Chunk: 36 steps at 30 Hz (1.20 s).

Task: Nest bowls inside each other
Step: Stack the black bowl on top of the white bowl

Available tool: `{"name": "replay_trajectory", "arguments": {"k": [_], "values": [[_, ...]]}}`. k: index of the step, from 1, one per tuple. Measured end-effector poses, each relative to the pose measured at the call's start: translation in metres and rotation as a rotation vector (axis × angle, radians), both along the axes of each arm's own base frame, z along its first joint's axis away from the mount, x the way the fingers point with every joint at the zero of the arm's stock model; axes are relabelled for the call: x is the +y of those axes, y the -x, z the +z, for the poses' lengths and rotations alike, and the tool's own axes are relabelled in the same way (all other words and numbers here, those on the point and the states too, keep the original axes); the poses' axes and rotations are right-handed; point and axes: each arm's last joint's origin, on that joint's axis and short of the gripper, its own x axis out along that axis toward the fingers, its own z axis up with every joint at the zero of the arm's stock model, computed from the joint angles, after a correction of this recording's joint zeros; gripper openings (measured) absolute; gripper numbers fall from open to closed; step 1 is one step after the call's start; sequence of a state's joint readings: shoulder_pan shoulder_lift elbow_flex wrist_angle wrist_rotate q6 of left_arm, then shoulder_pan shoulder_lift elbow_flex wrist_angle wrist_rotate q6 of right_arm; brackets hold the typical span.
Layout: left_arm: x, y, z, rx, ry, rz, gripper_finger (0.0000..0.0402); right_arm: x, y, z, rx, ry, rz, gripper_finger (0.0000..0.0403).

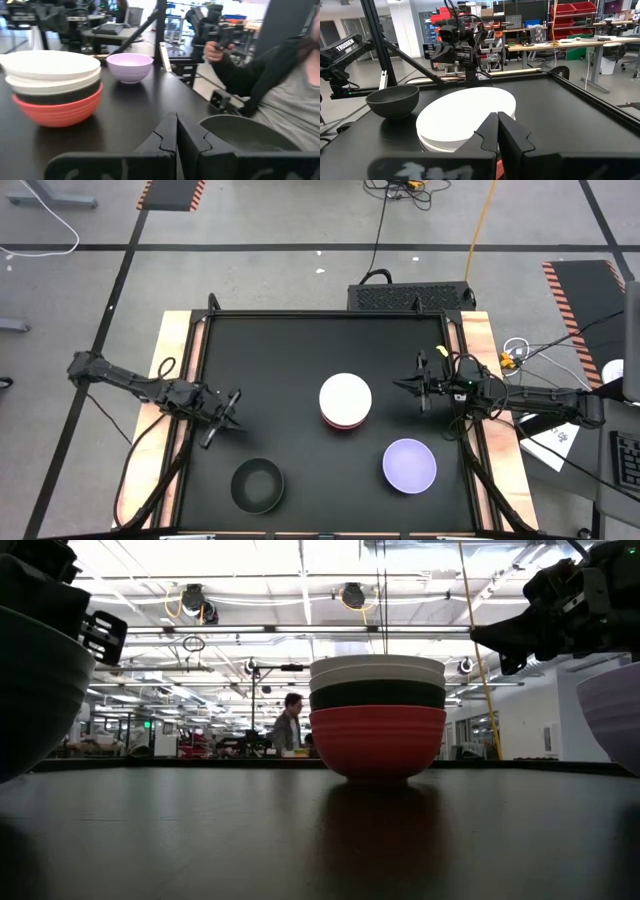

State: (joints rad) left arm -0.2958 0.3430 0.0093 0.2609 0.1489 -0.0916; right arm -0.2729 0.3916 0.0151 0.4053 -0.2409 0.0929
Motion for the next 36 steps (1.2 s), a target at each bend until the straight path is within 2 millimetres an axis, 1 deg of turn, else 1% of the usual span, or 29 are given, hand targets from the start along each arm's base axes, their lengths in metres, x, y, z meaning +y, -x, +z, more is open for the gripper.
{"name": "replay_trajectory", "arguments": {"k": [5, 12, 16, 29, 32, 36], "values": [[-0.005, -0.002, -0.001, 0.023, 0.027, 0.027, 0.0005, 0.0, 0.0, 0.0, 0.001, 0.0, 0.0, 0.0], [-0.014, -0.003, -0.001, 0.019, 0.032, -0.032, 0.0005, 0.0, 0.0, 0.0, 0.001, 0.0, 0.0, 0.0], [-0.017, -0.002, -0.002, 0.017, -0.009, -0.059, 0.0005, 0.0, 0.0, 0.0, 0.001, 0.0, 0.0, 0.0], [-0.019, -0.001, -0.002, 0.015, -0.004, -0.059, 0.0005, 0.0, 0.0, -0.001, 0.005, 0.01, 0.0, 0.0], [-0.019, -0.002, -0.002, 0.032, 0.022, -0.028, 0.0005, 0.0, 0.0, -0.001, 0.006, 0.015, 0.001, 0.0], [-0.018, -0.002, -0.003, 0.032, 0.013, -0.005, 0.0005, 0.0, 0.0, -0.001, 0.006, 0.025, 0.0, 0.0]]}}
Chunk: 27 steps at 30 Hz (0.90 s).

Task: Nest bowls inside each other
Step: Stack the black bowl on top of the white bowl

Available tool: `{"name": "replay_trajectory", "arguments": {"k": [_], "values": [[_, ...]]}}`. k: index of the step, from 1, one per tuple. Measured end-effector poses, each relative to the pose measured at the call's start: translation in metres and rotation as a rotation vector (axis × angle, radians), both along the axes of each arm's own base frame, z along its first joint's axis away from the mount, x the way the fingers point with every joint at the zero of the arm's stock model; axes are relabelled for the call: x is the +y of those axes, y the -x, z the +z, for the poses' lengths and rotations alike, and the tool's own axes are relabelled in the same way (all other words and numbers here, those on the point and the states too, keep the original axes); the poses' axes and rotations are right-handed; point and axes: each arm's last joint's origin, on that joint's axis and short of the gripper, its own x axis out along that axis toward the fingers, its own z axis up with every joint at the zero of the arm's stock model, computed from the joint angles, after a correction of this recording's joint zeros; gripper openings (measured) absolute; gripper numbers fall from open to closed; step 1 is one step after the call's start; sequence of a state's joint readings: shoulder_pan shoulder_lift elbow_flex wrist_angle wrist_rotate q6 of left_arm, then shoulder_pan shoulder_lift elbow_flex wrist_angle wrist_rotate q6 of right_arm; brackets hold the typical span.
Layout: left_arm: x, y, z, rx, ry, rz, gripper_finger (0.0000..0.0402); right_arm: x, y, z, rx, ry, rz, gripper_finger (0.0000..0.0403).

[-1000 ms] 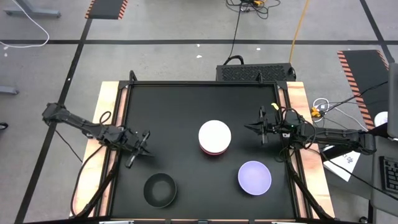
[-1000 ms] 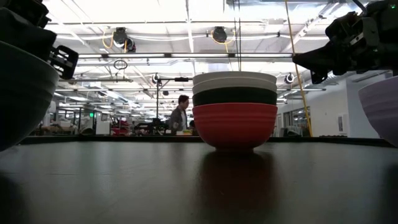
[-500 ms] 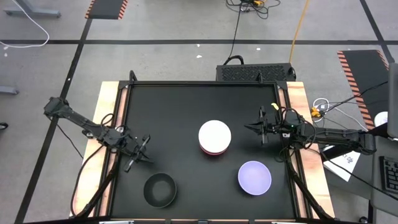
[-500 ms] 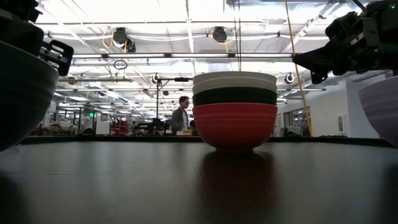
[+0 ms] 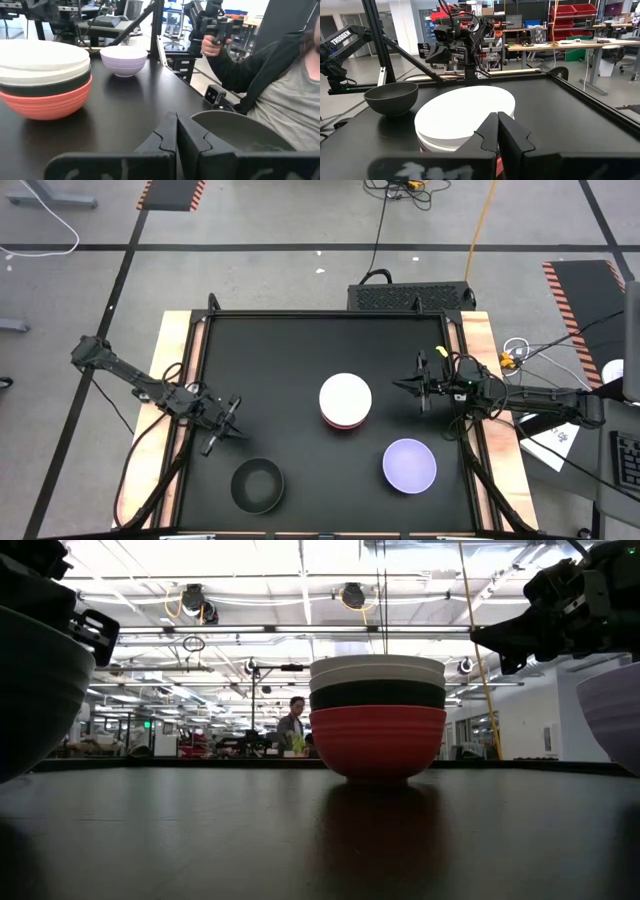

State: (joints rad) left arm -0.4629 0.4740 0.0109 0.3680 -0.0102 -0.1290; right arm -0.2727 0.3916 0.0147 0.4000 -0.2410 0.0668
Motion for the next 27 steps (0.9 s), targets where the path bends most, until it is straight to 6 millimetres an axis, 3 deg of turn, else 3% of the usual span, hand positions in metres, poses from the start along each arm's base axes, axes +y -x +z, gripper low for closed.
{"name": "replay_trajectory", "arguments": {"k": [7, 19, 23, 27], "values": [[-0.001, 0.0, 0.009, -0.077, 0.063, -0.036, 0.0036, 0.0, 0.0, 0.0, 0.004, -0.001, 0.0, 0.0], [-0.008, -0.003, 0.03, -0.111, 0.121, -0.093, 0.0227, -0.001, -0.003, -0.007, 0.07, -0.012, 0.0, 0.0], [-0.017, -0.008, 0.046, -0.114, 0.105, -0.134, 0.0267, -0.001, -0.003, -0.009, 0.083, -0.015, 0.0, 0.0], [-0.028, -0.02, 0.061, 0.034, 0.087, -0.11, 0.0287, -0.001, -0.003, -0.009, 0.083, -0.015, 0.0, 0.0]]}}
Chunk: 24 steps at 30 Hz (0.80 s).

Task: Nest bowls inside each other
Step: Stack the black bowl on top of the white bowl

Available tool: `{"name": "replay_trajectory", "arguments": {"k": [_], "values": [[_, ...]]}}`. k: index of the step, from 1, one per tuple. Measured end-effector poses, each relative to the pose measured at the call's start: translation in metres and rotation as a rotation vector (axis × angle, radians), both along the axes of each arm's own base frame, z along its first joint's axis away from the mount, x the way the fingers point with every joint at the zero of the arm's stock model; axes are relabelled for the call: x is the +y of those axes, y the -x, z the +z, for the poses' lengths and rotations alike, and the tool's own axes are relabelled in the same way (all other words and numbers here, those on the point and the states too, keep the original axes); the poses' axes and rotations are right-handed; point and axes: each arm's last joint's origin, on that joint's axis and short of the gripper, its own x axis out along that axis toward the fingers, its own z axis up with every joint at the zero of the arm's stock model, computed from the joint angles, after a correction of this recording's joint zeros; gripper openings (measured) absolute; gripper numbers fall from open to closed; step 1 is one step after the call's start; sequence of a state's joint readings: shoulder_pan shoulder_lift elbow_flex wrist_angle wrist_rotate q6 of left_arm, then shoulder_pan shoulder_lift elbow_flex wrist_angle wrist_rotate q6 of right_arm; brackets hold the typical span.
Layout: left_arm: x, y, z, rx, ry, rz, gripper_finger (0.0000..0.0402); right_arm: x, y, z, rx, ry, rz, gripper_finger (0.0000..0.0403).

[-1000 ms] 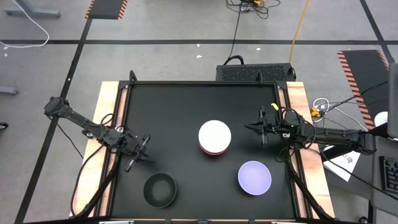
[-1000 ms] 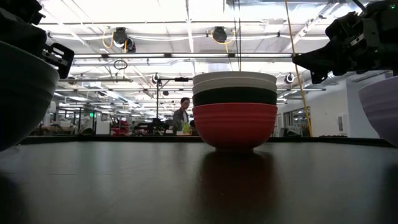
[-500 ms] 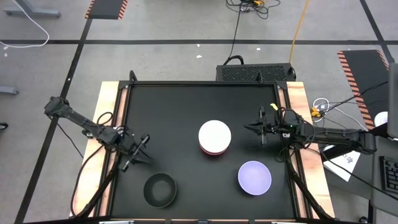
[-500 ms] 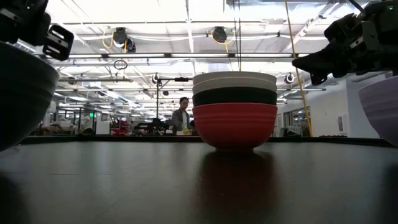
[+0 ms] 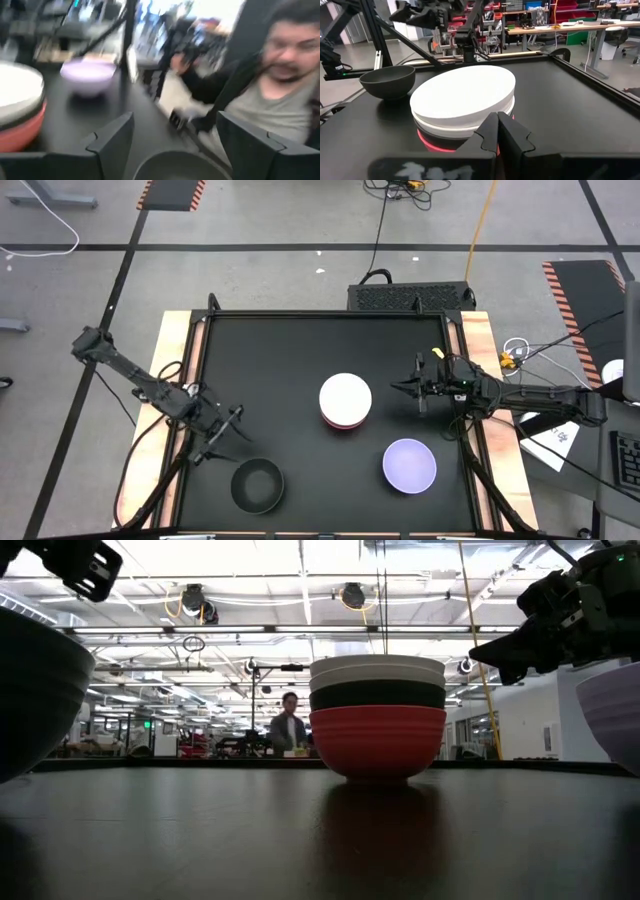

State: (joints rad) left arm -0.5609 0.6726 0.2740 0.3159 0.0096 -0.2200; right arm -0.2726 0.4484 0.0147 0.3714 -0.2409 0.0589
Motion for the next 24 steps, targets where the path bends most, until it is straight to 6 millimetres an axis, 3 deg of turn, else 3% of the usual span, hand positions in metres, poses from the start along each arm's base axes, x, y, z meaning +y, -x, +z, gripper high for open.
{"name": "replay_trajectory", "arguments": {"k": [9, 17, 24], "values": [[-0.022, -0.035, 0.019, 0.563, -0.064, 0.142, 0.0292, 0.0, 0.0, 0.0, -0.002, 0.001, 0.0, 0.0], [-0.035, -0.049, 0.01, 0.861, -0.042, 0.157, 0.0292, 0.0, 0.0, 0.0, -0.004, 0.001, 0.0, 0.0], [-0.035, -0.052, -0.001, 0.965, -0.033, 0.203, 0.0292, 0.0, 0.0, 0.0, -0.004, 0.001, 0.0, 0.0]]}}
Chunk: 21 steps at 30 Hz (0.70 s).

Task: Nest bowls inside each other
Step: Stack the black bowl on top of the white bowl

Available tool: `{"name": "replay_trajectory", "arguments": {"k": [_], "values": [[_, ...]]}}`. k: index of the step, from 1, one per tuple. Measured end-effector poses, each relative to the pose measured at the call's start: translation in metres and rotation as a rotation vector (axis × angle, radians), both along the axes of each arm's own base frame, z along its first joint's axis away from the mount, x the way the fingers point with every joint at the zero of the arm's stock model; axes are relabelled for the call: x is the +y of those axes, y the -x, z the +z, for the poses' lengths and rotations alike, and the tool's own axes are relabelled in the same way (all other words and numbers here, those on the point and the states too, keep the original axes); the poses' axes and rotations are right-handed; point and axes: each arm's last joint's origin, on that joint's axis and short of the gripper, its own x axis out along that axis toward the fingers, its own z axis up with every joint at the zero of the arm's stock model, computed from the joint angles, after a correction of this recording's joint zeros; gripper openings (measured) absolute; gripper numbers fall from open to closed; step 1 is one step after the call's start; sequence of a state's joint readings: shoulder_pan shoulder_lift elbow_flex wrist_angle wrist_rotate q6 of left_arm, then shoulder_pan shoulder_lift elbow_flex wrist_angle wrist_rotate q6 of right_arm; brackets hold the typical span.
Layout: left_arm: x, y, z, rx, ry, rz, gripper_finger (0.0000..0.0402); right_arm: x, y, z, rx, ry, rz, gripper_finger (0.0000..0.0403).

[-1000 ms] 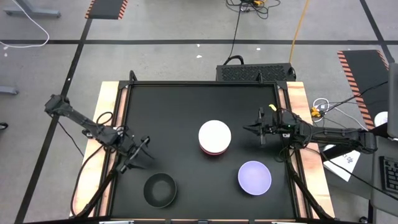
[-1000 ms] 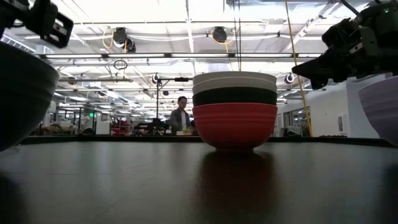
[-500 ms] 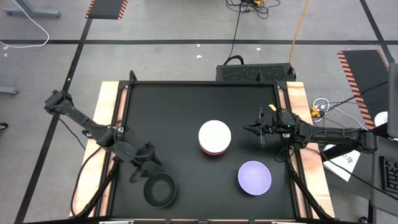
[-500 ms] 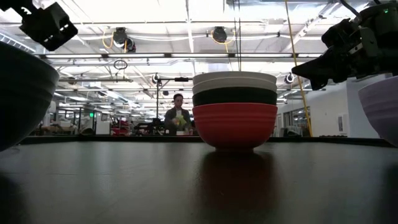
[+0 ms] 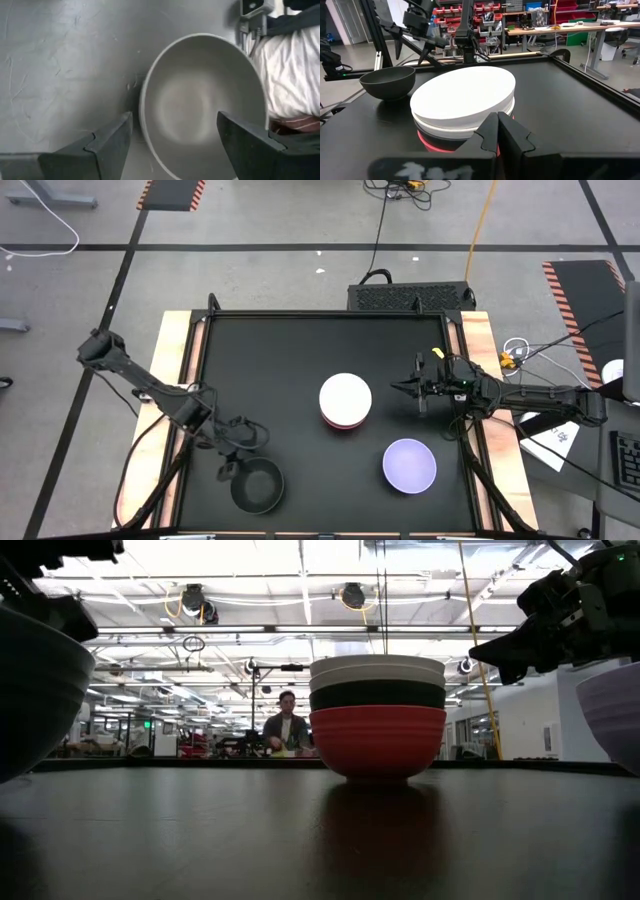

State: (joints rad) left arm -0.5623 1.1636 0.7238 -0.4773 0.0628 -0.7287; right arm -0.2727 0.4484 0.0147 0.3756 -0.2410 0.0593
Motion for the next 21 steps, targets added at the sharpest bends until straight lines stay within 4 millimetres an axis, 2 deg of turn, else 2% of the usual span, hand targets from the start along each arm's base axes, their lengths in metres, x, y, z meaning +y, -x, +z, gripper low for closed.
{"name": "replay_trajectory", "arguments": {"k": [11, 16, 21], "values": [[0.004, -0.01, -0.025, 0.16, -0.06, 0.058, 0.0292, 0.0, 0.0, 0.0, 0.0, 0.0, 0.0, 0.0], [0.005, -0.014, -0.031, 0.175, -0.091, 0.043, 0.029, 0.0, 0.0, 0.0, 0.002, 0.0, 0.0, 0.0], [0.006, -0.016, -0.031, 0.149, -0.106, 0.02, 0.0261, 0.0, 0.0, 0.0, 0.004, -0.001, 0.0, 0.0]]}}
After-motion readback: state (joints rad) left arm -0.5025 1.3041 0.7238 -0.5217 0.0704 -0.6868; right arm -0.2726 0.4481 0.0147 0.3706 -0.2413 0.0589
